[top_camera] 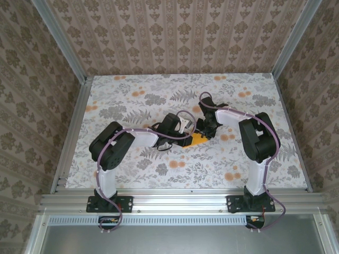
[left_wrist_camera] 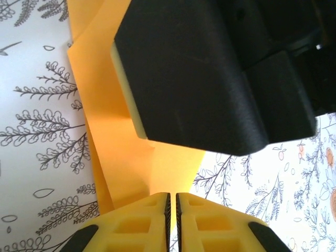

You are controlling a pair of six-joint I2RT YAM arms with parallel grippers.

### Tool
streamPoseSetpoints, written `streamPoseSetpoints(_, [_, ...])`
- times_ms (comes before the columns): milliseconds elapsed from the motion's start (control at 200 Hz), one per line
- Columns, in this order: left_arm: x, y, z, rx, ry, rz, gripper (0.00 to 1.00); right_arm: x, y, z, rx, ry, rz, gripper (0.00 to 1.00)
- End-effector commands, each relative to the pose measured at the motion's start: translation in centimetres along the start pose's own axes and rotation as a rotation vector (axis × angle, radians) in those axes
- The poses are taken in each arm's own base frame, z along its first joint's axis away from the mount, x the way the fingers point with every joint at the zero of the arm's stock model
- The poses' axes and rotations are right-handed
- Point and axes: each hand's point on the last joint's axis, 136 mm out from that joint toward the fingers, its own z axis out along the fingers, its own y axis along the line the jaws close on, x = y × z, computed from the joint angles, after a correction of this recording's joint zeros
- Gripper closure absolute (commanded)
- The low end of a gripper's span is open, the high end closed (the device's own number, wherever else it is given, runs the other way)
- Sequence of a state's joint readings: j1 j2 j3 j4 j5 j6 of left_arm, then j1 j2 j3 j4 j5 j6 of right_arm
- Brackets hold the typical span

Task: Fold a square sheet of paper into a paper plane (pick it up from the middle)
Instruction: Fourth fold the wing at the center of the table.

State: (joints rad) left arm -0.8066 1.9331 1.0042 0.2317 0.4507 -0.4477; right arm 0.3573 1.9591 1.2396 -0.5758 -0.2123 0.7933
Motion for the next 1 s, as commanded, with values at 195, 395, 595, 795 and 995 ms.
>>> streamPoseSetpoints(195, [0.3,0.7,0.4,-0.035,0.017,0.016,0.87,3.1,-10.3,5.8,0.375,0.085,0.067,0.52])
streamPoseSetpoints(395, [0.5,0.9,0.6,-0.04,0.026,0.011,0.88,3.1,-10.6,5.8,0.387,0.082,0.071,0.54])
streamPoseSetpoints(595, [1.1,1.3,0.8,-0.051,0.043,-0.001,0.92,3.2,-10.8,5.9,0.395,0.082,0.074,0.55])
streamPoseSetpoints(795, [1.3,1.6,0.9,-0.063,0.052,-0.005,0.94,3.1,-11.0,5.9,0.404,0.077,0.078,0.56])
streamPoseSetpoints(995, [1.3,1.9,0.8,-0.075,0.053,-0.009,0.95,3.1,-11.1,5.9,0.414,0.076,0.081,0.58])
